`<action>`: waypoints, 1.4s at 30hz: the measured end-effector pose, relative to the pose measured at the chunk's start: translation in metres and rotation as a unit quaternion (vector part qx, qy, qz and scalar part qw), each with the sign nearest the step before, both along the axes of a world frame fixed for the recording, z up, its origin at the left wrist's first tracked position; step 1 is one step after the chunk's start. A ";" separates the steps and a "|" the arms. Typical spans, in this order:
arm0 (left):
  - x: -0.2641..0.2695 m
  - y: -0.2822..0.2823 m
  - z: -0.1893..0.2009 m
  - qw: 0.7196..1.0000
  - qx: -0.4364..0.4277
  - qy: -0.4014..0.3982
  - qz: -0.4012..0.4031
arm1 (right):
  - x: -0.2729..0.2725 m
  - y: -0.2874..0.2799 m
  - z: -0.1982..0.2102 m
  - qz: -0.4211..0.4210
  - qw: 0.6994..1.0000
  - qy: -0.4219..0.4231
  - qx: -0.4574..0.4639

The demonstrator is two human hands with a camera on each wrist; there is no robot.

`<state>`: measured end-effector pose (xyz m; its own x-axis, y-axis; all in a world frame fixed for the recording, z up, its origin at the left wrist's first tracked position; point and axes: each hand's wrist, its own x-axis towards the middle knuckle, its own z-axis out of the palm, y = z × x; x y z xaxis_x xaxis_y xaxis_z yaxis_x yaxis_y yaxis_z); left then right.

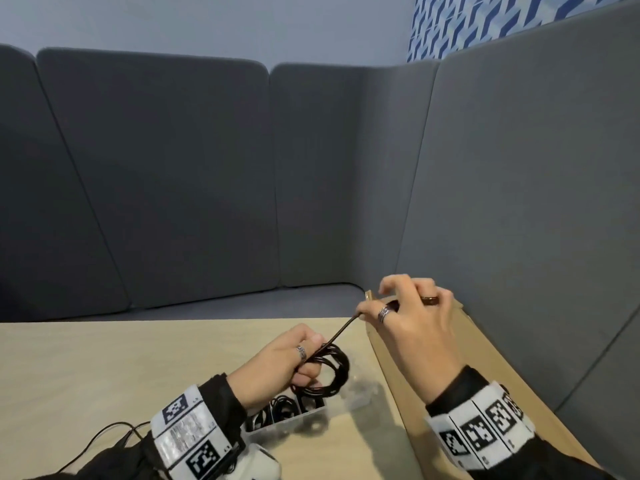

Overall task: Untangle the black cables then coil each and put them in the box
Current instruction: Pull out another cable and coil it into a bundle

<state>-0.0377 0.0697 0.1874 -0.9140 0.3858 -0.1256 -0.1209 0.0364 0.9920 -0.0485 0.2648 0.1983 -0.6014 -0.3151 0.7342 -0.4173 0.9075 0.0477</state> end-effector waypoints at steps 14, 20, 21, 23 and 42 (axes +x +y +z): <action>-0.014 0.015 0.003 0.983 0.032 0.154 0.094 | -0.002 -0.032 -0.015 0.233 0.476 -0.493 -0.690; -0.019 0.018 0.000 0.976 -0.037 0.193 0.099 | 0.001 -0.036 -0.015 0.259 0.615 -0.517 -0.536; -0.019 0.019 0.000 0.974 -0.043 0.198 0.102 | 0.002 -0.036 -0.015 0.254 0.654 -0.514 -0.494; -0.019 0.018 -0.001 0.971 -0.051 0.210 0.103 | 0.000 -0.032 -0.017 0.203 0.757 -0.488 -0.384; -0.029 -0.020 0.008 0.989 0.004 0.075 -0.124 | 0.022 -0.007 0.008 0.216 0.748 -0.574 -0.254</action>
<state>-0.0664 0.0493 0.1950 -0.7994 0.6007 0.0089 0.0401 0.0386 0.9984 -0.0265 0.2582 0.2060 -0.8494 -0.5188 -0.0969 -0.1785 0.4552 -0.8723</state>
